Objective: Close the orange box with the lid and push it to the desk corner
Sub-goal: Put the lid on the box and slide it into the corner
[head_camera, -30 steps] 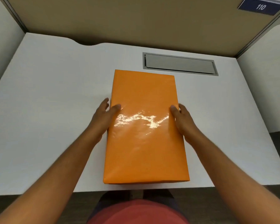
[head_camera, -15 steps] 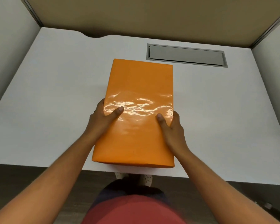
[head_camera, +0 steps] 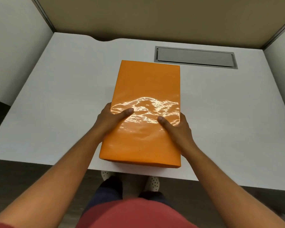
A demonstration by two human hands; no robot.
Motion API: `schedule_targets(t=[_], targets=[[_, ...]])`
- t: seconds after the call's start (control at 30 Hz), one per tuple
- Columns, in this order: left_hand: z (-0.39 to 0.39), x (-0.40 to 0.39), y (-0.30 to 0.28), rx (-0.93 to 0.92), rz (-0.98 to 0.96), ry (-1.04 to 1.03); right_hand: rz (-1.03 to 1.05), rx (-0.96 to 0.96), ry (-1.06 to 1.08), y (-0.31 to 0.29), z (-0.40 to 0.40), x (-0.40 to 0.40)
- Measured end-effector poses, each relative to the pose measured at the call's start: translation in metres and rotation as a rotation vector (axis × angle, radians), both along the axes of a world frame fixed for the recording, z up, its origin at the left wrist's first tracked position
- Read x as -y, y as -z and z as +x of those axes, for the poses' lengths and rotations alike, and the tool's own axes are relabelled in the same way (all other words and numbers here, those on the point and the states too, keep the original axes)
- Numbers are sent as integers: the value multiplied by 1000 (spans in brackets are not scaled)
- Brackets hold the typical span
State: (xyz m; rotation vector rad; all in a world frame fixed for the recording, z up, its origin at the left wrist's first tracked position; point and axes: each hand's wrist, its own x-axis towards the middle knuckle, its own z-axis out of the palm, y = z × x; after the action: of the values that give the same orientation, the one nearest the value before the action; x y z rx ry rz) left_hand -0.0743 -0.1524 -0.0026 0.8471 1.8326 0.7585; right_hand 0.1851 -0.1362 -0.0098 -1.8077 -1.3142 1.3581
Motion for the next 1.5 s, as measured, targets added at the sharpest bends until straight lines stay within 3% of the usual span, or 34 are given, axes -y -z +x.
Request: schedule_targets(t=[0.3, 0.87, 1.27, 1.33, 1.4, 1.5], targets=[[-54, -11, 13, 75, 25, 16, -13, 66, 58, -8, -51, -5], [-424, -55, -15, 48, 43, -62, 44, -54, -52, -6, -416, -63], [-499, -67, -7, 59, 39, -62, 40, 3, -80, 2, -496, -79], [-498, -68, -9, -34, 19, -46, 19, 33, -92, 3, -497, -82], [-490, -65, -11, -294, 25, -7, 35, 102, -92, 2, -496, -81], [-471, -47, -12, -697, 203, 34, 339, 341, -199, -4, -491, -66]])
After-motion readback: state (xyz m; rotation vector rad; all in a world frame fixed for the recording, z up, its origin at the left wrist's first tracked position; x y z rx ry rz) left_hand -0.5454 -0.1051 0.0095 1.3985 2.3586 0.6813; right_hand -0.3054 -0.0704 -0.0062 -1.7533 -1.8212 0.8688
